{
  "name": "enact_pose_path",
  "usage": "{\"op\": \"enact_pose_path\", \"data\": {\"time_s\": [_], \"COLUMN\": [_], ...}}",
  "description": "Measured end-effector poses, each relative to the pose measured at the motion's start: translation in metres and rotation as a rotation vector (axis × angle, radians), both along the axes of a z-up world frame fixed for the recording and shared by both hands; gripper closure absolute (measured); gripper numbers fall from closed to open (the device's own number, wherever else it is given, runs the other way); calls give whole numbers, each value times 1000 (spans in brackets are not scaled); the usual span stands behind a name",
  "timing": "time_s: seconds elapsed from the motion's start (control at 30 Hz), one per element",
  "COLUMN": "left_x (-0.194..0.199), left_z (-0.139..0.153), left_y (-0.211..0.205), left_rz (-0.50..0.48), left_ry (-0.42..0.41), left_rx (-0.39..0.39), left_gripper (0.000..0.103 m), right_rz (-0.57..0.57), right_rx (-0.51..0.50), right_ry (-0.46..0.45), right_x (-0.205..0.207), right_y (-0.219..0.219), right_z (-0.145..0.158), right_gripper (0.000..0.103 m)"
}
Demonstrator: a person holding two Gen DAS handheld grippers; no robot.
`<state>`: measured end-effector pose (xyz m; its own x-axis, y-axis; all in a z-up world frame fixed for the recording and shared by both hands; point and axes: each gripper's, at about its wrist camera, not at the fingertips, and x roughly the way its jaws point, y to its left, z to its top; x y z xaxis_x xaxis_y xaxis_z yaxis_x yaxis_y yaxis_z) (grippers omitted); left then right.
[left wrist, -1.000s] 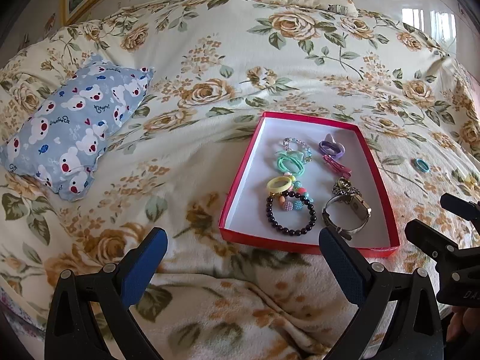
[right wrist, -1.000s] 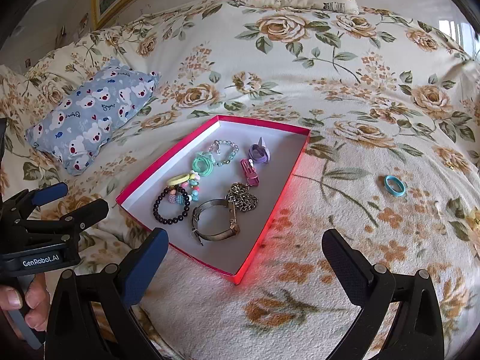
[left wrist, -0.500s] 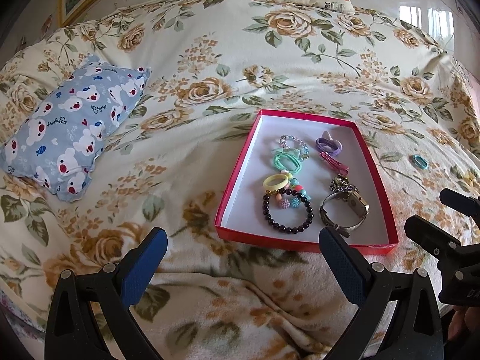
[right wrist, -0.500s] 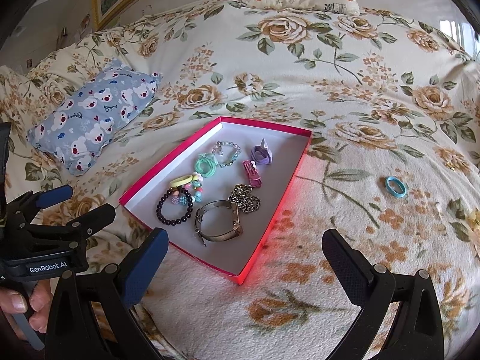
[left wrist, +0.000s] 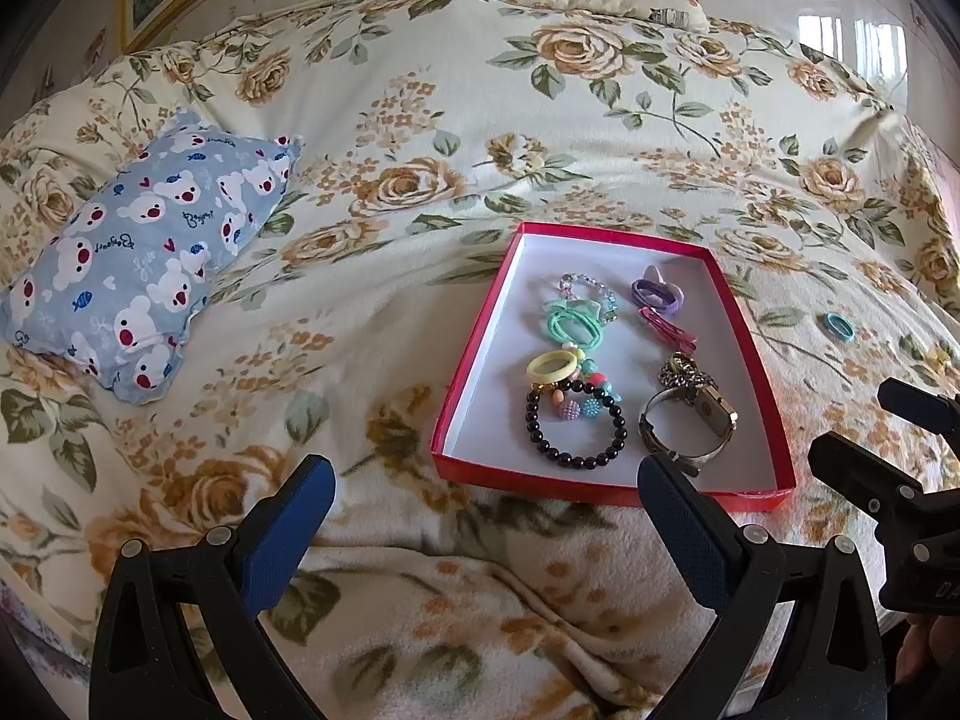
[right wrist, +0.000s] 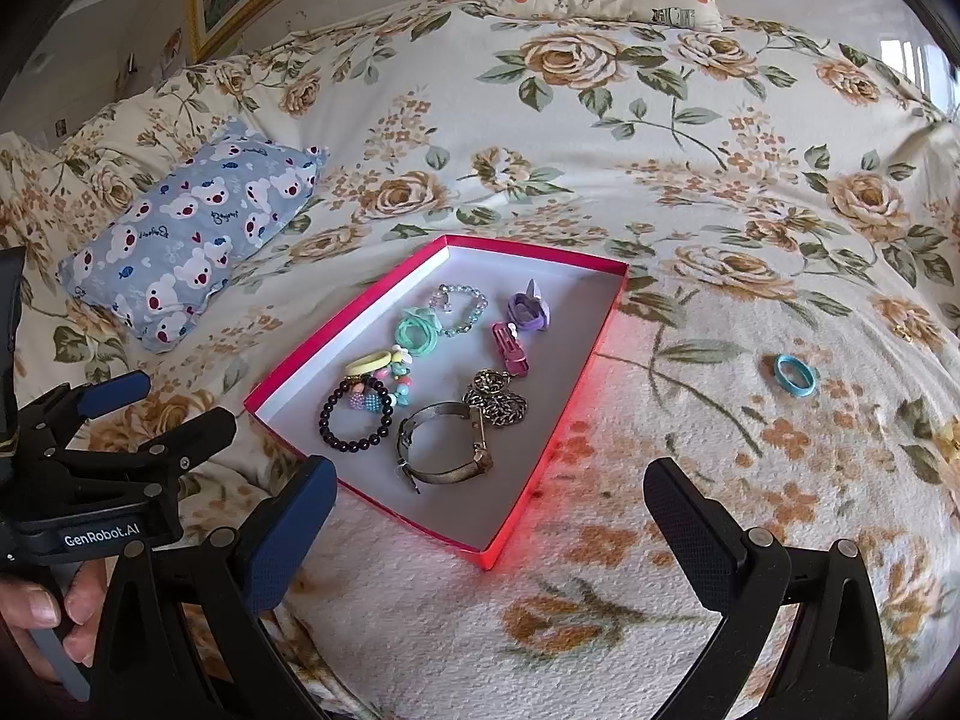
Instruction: Organize jewelry
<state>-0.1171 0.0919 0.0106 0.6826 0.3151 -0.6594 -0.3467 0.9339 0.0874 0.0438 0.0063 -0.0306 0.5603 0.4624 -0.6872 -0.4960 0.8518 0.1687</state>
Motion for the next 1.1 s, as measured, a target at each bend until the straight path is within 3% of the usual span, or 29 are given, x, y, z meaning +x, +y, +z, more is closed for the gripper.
{"op": "enact_pose_path", "data": {"time_s": [1.1], "left_x": [1], "left_z": [-1], "left_y": [-5], "left_rz": [-11], "left_ry": [-9], "left_rx": [-1], "left_gripper": [1], "right_rz": [6], "right_rx": [9], "right_ry": [14], "right_x": [0], "right_y": [3], "right_z": [-1], "right_gripper": [0]}}
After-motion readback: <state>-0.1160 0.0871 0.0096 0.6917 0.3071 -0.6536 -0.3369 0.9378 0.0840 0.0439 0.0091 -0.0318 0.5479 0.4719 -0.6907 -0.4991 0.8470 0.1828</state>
